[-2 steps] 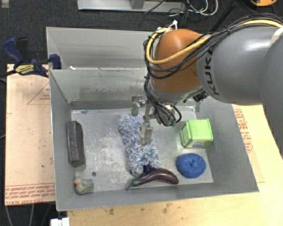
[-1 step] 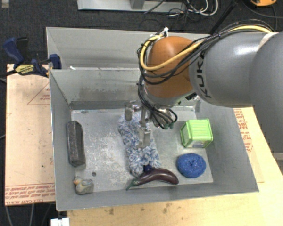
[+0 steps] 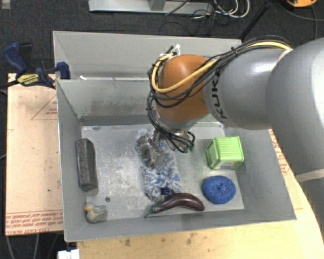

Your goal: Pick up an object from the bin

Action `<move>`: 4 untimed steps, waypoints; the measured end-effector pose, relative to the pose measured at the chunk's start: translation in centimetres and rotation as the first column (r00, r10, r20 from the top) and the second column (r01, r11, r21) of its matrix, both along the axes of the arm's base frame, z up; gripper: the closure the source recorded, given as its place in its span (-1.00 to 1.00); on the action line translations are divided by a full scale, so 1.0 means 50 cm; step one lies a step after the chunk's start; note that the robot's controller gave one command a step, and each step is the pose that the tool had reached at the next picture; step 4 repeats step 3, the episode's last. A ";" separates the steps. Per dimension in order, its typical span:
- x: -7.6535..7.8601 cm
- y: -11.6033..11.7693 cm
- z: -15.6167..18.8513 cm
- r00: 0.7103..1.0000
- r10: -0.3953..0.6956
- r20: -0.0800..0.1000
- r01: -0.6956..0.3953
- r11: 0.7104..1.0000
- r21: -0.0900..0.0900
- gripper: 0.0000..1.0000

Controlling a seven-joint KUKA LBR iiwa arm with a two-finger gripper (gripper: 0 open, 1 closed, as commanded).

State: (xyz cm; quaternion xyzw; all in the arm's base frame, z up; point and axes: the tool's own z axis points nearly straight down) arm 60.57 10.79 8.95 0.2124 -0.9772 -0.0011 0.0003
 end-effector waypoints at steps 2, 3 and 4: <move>-0.011 -0.001 0.087 1.000 0.004 -0.005 -0.004 1.000 -0.001 1.00; 0.010 -0.029 0.304 0.997 0.071 0.004 -0.071 0.997 0.000 1.00; 0.010 -0.029 0.304 0.997 0.071 0.004 -0.071 0.997 0.000 1.00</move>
Offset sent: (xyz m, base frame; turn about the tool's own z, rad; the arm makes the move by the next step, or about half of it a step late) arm -0.0098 -0.0020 0.1318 -0.0114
